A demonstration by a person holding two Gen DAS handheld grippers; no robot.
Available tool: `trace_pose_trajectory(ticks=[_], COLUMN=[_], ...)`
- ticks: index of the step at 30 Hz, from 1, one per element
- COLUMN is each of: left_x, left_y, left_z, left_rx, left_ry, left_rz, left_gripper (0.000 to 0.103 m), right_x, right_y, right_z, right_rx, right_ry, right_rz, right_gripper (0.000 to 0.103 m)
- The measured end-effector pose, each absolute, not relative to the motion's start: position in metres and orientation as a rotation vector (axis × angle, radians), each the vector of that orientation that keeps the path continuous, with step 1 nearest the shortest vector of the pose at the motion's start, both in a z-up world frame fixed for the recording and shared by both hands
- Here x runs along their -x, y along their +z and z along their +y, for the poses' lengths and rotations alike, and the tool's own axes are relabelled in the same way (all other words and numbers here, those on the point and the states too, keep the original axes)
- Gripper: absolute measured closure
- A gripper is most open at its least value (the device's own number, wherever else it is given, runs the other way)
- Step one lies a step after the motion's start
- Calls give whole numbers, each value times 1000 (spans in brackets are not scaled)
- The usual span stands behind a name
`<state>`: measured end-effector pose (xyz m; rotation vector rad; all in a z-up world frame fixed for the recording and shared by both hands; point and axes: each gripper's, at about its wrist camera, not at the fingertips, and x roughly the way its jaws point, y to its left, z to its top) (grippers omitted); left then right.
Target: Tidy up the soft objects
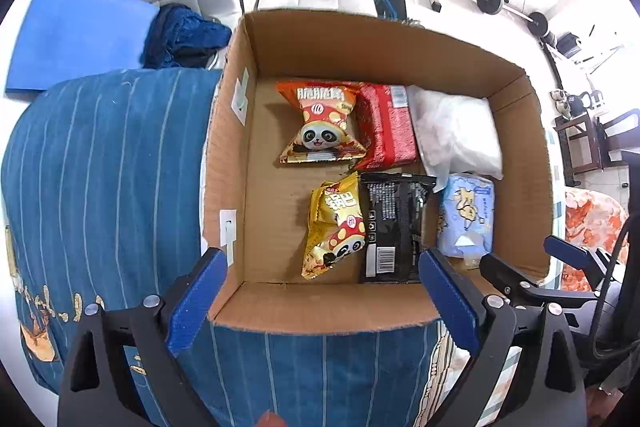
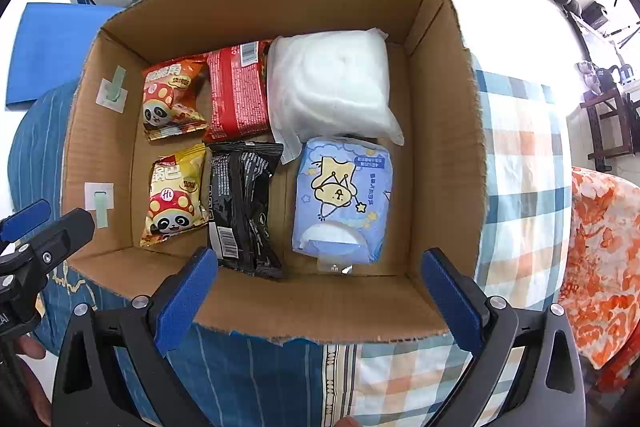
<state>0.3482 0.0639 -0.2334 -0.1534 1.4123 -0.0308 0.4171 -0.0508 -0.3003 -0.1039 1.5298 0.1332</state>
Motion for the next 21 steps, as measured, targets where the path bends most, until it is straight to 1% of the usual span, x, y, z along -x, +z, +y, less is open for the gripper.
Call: trace_pose_trajectory(ticks=[9, 21], left_x=[-312, -223], left_y=[-182, -82], left_z=[51, 37], left_rx=[101, 73], left_ry=[-5, 15], left_rz=[1292, 1123], left_gripper=[5, 5], right_x=[-393, -316], right_y=[-257, -164], right_z=[-58, -88], right_rx=[99, 52], right_ry=[156, 204], right_rz=[1471, 1347], right_gripper=[0, 0])
